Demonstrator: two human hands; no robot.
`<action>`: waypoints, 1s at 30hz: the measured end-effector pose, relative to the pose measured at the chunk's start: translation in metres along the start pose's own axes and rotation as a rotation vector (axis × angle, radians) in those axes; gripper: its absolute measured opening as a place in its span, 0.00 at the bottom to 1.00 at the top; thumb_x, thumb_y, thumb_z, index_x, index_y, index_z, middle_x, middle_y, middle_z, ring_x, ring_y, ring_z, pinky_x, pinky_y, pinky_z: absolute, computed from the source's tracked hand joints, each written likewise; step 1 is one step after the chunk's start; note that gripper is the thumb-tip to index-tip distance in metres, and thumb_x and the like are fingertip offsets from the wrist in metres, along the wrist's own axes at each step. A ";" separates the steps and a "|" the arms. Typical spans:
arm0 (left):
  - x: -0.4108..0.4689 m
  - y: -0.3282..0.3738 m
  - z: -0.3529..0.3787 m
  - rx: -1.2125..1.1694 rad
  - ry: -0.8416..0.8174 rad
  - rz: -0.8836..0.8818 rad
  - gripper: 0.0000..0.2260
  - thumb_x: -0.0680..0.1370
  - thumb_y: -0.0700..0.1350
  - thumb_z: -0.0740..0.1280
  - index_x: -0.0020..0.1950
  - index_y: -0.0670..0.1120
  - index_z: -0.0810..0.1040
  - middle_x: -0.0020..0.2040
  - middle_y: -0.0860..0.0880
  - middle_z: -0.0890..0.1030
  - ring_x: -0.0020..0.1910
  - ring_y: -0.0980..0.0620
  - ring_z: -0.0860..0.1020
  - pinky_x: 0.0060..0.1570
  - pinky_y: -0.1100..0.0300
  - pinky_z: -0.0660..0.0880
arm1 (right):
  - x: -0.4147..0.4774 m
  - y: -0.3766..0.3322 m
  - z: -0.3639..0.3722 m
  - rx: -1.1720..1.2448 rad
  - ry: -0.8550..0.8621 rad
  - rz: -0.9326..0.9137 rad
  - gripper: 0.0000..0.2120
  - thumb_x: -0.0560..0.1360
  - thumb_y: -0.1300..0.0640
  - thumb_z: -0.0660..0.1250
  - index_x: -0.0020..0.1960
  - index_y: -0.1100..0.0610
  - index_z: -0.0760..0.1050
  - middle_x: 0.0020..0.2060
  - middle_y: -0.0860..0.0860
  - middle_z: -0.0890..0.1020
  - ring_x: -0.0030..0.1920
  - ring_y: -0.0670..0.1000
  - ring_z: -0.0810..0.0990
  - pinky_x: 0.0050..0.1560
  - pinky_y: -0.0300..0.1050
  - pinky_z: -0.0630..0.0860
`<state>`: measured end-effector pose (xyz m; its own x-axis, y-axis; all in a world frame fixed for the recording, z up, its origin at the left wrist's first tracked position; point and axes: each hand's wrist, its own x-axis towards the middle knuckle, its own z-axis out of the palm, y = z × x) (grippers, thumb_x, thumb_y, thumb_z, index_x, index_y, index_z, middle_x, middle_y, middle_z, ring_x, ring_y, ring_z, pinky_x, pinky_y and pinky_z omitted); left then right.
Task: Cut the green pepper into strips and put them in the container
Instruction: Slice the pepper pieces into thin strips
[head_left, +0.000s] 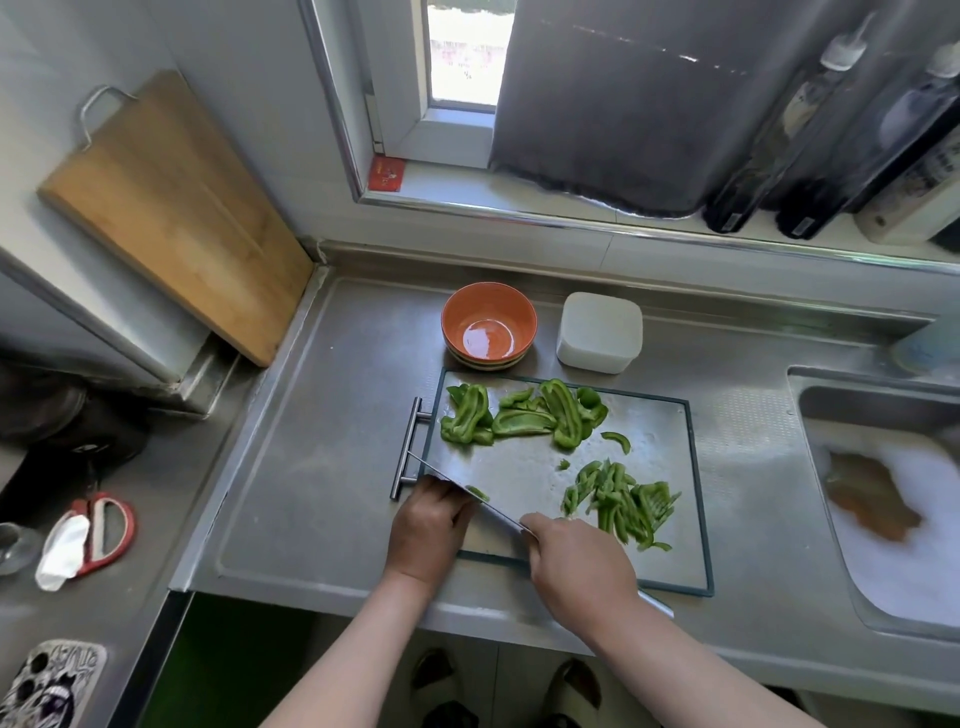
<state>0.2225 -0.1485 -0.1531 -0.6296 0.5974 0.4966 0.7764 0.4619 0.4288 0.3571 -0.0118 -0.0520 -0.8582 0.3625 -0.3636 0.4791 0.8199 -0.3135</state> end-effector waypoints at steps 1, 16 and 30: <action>0.000 0.000 0.000 -0.001 -0.008 0.004 0.09 0.75 0.46 0.67 0.42 0.46 0.85 0.43 0.46 0.84 0.45 0.49 0.75 0.43 0.58 0.74 | -0.001 0.001 0.000 0.007 -0.001 0.001 0.09 0.81 0.54 0.53 0.49 0.50 0.72 0.40 0.51 0.81 0.40 0.59 0.78 0.38 0.51 0.75; 0.004 -0.004 -0.001 -0.042 -0.124 -0.003 0.09 0.76 0.48 0.66 0.43 0.48 0.86 0.43 0.49 0.84 0.44 0.48 0.79 0.39 0.57 0.79 | 0.008 0.003 0.000 -0.015 -0.105 0.053 0.06 0.77 0.62 0.56 0.44 0.54 0.68 0.34 0.52 0.74 0.35 0.58 0.74 0.29 0.48 0.62; 0.005 -0.005 0.000 -0.046 -0.108 0.026 0.09 0.76 0.46 0.65 0.43 0.46 0.85 0.44 0.48 0.84 0.45 0.48 0.80 0.39 0.56 0.80 | 0.006 -0.001 -0.003 -0.010 -0.110 0.056 0.07 0.78 0.61 0.56 0.46 0.54 0.71 0.39 0.54 0.79 0.39 0.59 0.77 0.34 0.50 0.70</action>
<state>0.2151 -0.1479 -0.1523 -0.6011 0.6769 0.4248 0.7886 0.4164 0.4525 0.3512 -0.0089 -0.0515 -0.8043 0.3578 -0.4744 0.5235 0.8044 -0.2809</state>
